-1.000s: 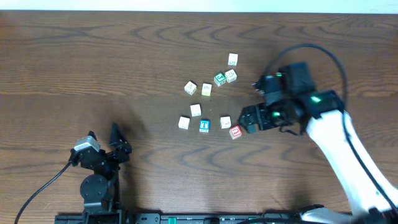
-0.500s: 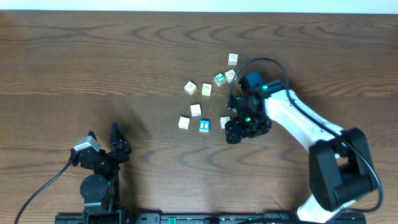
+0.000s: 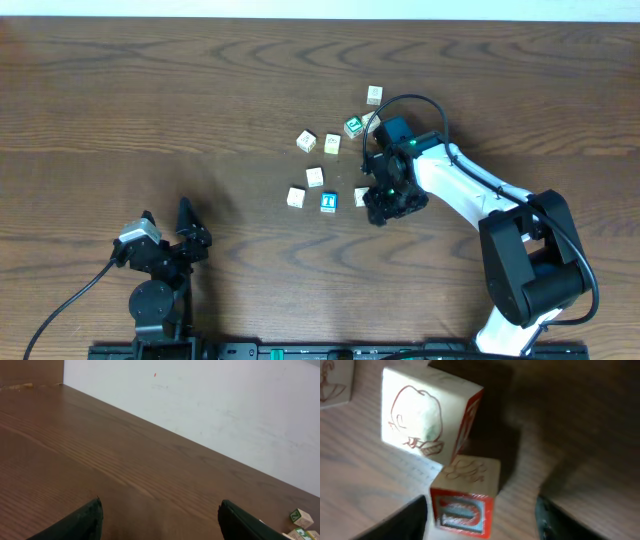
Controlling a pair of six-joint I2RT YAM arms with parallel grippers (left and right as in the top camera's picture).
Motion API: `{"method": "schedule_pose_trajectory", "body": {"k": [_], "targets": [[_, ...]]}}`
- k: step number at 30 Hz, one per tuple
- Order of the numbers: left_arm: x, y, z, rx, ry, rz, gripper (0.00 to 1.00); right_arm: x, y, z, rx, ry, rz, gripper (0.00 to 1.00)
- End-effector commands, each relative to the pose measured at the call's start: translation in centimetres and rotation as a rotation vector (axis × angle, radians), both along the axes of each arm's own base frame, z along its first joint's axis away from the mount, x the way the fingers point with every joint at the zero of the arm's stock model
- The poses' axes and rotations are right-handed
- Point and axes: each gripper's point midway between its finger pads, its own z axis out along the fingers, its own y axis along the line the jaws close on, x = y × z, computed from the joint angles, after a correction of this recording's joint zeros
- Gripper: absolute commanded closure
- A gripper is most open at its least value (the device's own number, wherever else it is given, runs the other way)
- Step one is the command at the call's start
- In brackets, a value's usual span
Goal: Lift 3 blocks
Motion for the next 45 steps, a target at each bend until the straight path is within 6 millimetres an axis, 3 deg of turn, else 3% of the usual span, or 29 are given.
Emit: {"method": "schedule_pose_trajectory", "body": {"k": [1,6,12,15,28,45], "targets": [[-0.2,0.3,-1.7,0.015,0.058,0.013,0.26,0.9,0.0,0.1,-0.02,-0.039,0.004,0.6],[-0.2,0.3,-1.7,0.015,0.058,0.013,0.26,1.1,0.1,0.1,-0.015,-0.049,0.004,0.91],[-0.2,0.3,-1.7,0.015,0.058,0.013,0.26,1.4,-0.7,0.0,-0.062,-0.061,-0.039,0.99],[-0.2,0.3,-1.7,0.015,0.058,0.013,0.26,1.1,-2.0,-0.1,-0.138,-0.049,-0.123,0.99],[-0.2,0.3,-1.7,0.015,0.058,0.013,0.26,-1.1,-4.0,0.1,-0.242,0.057,-0.399,0.99],[-0.2,0.3,-1.7,0.015,0.058,0.013,0.26,-4.7,1.9,0.4,-0.144,0.162,-0.384,0.94]]}}
